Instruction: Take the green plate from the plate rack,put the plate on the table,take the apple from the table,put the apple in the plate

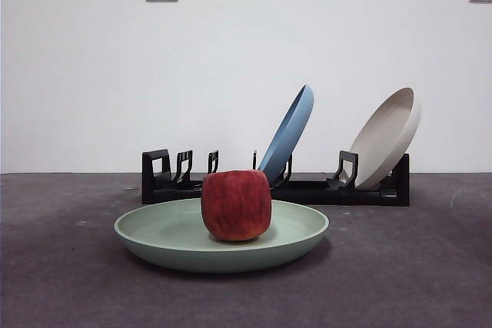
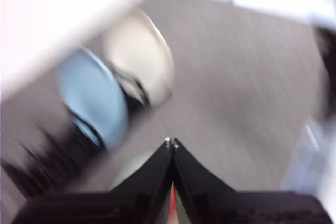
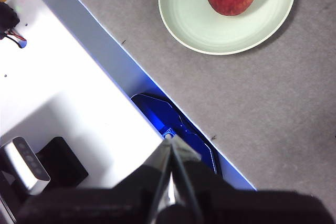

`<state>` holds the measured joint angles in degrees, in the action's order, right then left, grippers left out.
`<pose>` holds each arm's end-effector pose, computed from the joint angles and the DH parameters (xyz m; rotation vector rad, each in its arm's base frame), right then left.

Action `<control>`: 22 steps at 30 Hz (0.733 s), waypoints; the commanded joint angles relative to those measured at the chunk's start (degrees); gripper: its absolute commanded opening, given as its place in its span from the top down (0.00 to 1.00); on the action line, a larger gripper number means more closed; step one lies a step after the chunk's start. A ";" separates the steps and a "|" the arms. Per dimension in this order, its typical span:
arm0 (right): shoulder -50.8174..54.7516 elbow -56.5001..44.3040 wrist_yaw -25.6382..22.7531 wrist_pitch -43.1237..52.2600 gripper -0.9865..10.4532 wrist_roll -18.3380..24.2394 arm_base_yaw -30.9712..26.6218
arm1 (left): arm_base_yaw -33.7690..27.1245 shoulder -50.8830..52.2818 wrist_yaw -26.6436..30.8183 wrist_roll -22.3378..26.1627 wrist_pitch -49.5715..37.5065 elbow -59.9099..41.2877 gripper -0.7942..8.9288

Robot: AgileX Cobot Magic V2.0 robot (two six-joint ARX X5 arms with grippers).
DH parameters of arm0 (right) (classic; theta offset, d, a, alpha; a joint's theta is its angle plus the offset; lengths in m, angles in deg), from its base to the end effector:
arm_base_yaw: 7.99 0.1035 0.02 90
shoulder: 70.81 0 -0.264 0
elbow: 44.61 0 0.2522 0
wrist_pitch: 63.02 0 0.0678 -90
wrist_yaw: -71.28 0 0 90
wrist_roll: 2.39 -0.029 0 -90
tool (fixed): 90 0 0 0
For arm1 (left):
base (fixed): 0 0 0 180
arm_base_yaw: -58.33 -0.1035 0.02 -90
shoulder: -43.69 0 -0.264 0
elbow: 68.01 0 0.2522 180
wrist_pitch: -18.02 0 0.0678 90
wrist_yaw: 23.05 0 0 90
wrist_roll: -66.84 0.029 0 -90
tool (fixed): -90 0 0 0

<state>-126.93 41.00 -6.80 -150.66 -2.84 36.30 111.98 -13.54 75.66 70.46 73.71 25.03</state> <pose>0.0983 0.1042 0.3651 -0.2871 1.0152 0.8886 0.1057 -0.1362 0.4402 0.2438 0.2802 -0.7864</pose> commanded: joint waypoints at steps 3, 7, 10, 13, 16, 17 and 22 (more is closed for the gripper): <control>0.22 -0.33 -0.09 0.02 0.91 -0.11 0.02 | -17.64 4.37 -9.73 3.02 -14.36 -1.64 0.92; 0.33 -0.33 -0.09 0.02 0.91 -0.11 0.02 | -31.21 9.42 -17.42 3.02 -22.62 -6.16 0.92; 0.31 -0.33 -0.07 0.02 0.91 -0.11 0.02 | -38.38 14.34 -17.75 3.02 -27.21 -11.52 0.92; 0.31 -0.33 -0.09 0.02 0.91 -0.11 0.02 | -44.02 20.26 -16.44 3.06 -32.89 -19.06 0.92; 0.33 -0.33 -0.09 0.02 0.91 -0.11 0.02 | -48.44 26.40 -11.93 3.06 -38.07 -27.54 0.92; 0.33 -0.33 -0.09 0.02 0.91 -0.11 0.02 | -49.83 28.55 -10.67 3.06 -39.28 -30.51 0.92; 0.33 -0.33 -0.09 0.02 0.91 -0.11 0.02 | -55.10 37.90 -10.21 2.54 -41.00 -44.09 0.92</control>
<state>-126.71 41.00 -6.80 -150.66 -2.84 36.30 57.55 23.22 65.32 72.84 32.55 -16.08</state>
